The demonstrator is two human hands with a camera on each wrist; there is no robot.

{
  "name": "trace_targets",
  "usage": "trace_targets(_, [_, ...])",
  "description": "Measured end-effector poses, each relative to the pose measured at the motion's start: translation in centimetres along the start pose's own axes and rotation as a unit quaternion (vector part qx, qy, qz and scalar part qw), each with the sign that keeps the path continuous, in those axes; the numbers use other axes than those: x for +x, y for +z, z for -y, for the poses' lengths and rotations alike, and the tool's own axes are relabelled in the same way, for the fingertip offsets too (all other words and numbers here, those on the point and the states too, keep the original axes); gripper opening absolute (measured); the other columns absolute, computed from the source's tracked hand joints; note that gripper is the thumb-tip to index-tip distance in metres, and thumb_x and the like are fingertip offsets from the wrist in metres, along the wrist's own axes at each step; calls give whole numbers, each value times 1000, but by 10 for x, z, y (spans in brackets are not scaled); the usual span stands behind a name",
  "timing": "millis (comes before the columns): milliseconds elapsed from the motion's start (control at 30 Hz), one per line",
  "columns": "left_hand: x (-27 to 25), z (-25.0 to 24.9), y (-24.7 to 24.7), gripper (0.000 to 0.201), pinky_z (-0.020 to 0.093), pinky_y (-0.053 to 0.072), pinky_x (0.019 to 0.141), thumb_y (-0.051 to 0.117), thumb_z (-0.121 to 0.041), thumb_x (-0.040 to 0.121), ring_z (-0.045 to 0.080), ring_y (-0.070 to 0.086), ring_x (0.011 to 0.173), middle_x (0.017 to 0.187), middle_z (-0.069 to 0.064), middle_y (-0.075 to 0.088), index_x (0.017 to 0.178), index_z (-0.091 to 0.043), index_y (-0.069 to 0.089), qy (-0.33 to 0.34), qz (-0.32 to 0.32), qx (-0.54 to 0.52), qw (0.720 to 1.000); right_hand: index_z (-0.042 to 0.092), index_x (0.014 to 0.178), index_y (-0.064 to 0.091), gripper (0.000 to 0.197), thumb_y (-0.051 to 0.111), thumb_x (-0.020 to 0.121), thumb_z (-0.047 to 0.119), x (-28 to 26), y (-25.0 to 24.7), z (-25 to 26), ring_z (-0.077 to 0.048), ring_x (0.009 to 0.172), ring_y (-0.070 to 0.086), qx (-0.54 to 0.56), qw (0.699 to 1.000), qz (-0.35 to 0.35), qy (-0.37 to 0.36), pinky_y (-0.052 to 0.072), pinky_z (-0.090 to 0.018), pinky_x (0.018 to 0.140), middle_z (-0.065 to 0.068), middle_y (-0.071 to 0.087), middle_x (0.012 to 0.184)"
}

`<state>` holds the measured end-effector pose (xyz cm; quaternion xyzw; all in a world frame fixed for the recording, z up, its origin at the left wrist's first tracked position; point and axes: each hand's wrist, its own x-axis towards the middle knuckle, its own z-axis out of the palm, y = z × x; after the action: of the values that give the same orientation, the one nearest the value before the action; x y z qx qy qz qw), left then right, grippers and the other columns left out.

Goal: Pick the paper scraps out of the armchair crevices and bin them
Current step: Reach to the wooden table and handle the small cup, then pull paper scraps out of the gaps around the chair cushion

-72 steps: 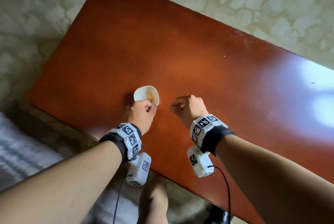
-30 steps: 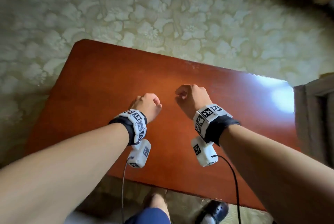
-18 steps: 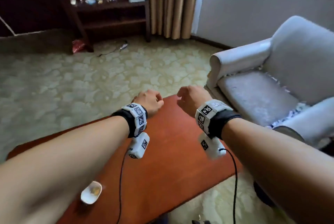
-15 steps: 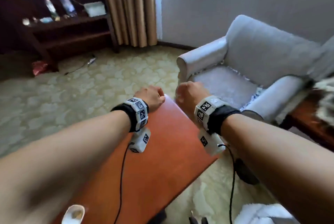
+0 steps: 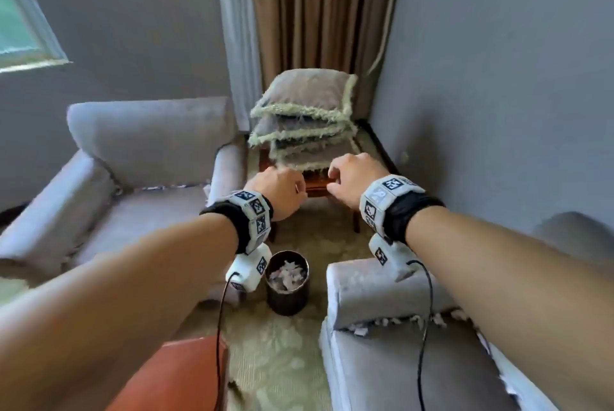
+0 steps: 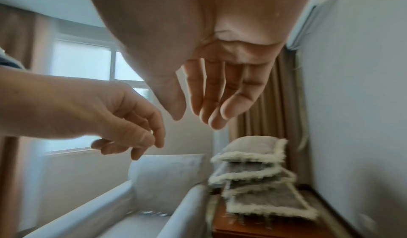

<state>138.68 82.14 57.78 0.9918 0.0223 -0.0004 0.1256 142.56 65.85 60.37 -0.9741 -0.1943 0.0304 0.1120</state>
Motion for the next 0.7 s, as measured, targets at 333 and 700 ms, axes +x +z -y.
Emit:
trace_targets(333, [75, -205, 74, 7, 31, 52, 79, 59, -40, 87, 21, 63, 88, 92, -6, 68, 88, -33, 62, 340, 124, -24, 932, 22, 107, 65, 25, 60, 84, 30, -121, -6, -159, -33, 92, 63, -32, 941, -5, 336, 54, -39, 83, -10, 65, 105])
trace_targets(700, [-131, -388, 139, 12, 36, 54, 83, 58, -40, 90, 18, 63, 90, 94, -8, 69, 97, -34, 65, 614, 244, -29, 750, 17, 104, 64, 24, 56, 88, 32, -414, 0, -171, -27, 86, 64, -25, 783, -17, 622, 56, -40, 79, -4, 66, 102])
